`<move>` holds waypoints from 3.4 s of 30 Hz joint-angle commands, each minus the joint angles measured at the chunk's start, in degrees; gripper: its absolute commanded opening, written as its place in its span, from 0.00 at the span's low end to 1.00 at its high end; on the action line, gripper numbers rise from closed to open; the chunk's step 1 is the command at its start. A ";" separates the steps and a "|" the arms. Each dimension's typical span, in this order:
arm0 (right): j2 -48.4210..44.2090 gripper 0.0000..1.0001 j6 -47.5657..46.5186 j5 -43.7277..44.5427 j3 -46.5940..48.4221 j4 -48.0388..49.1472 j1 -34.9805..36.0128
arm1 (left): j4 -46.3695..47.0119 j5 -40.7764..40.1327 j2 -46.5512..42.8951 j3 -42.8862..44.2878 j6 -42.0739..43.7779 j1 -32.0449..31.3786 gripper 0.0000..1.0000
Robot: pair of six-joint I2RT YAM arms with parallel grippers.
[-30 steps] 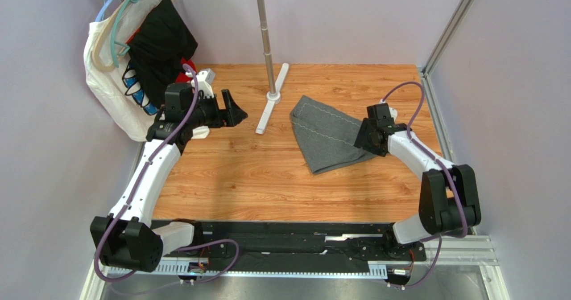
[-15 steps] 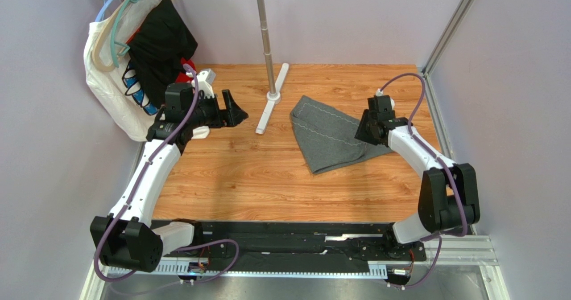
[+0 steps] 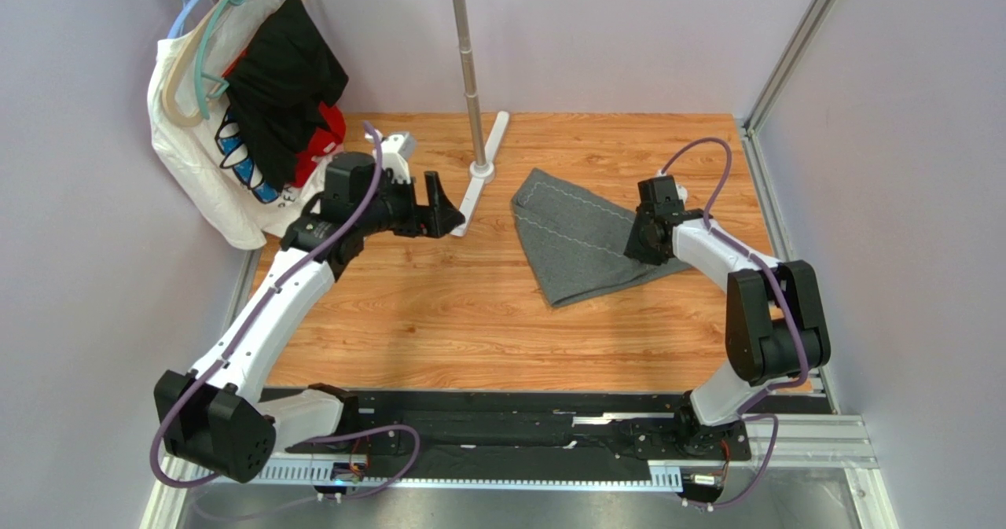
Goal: Fold the napkin, place the utensils inside, and roll it up
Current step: Fold the napkin
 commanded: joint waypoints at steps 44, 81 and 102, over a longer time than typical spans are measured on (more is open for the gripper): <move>-18.69 0.48 0.56 -13.46 -11.11 1.38 -20.27 | 40.48 -8.71 34.88 -10.36 -34.75 -29.30 0.68; 1.35 0.52 0.13 -23.22 -9.27 27.47 -37.07 | 45.32 -9.67 37.70 -12.29 -37.65 -29.30 0.43; 7.94 0.39 0.04 -17.87 -4.61 23.54 -37.77 | 43.83 -9.94 36.56 -12.12 -36.51 -29.30 0.43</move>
